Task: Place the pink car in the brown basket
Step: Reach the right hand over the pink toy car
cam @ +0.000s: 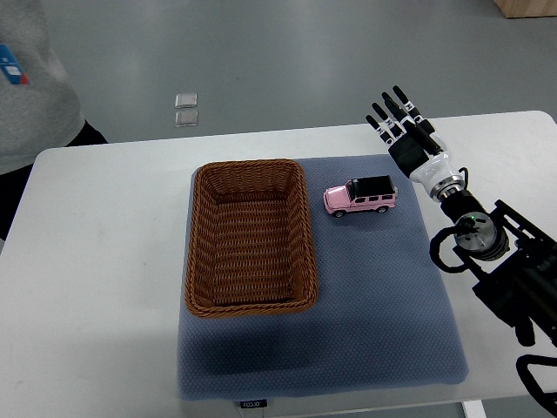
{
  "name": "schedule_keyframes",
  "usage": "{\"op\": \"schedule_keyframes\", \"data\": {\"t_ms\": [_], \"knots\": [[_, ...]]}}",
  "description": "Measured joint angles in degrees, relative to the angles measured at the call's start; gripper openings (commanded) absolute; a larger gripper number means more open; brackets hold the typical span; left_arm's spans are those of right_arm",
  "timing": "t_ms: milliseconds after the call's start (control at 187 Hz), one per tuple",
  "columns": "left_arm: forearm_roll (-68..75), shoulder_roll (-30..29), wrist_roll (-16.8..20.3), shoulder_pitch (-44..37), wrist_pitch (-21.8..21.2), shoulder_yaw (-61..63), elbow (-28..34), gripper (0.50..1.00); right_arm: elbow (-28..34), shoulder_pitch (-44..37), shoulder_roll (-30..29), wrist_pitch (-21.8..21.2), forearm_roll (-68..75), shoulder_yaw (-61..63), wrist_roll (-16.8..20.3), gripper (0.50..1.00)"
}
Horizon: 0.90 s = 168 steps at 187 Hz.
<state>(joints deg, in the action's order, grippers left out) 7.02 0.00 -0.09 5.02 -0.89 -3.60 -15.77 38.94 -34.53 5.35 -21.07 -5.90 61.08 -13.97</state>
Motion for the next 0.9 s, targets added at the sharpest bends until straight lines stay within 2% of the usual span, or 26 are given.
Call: {"op": "schedule_keyframes", "data": {"t_ms": [294, 406, 577, 721, 897], "knots": [[0.1, 0.0, 0.1, 0.0, 0.0, 0.3, -0.1, 1.0, 0.0, -1.6, 0.7, -0.1, -0.3, -2.9, 0.1, 0.911], [0.1, 0.0, 0.1, 0.0, 0.0, 0.2, -0.1, 1.0, 0.2, -5.1, 3.6, -1.2, -3.3, -7.1, 1.1, 0.909], [0.1, 0.0, 0.1, 0.0, 0.0, 0.1, -0.1, 1.0, 1.3, -14.3, 12.2, -5.7, -21.2, -20.3, 3.5, 0.909], [0.1, 0.0, 0.1, 0.0, 0.0, 0.2, -0.3, 1.0, 5.6, -23.3, 19.2, -9.3, -38.7, -31.6, 5.4, 0.909], [0.2, 0.0, 0.1, 0.0, 0.1, 0.3, -0.5, 1.0, 9.7, -32.1, 22.1, -10.0, -55.2, -45.3, 8.2, 0.907]]}}
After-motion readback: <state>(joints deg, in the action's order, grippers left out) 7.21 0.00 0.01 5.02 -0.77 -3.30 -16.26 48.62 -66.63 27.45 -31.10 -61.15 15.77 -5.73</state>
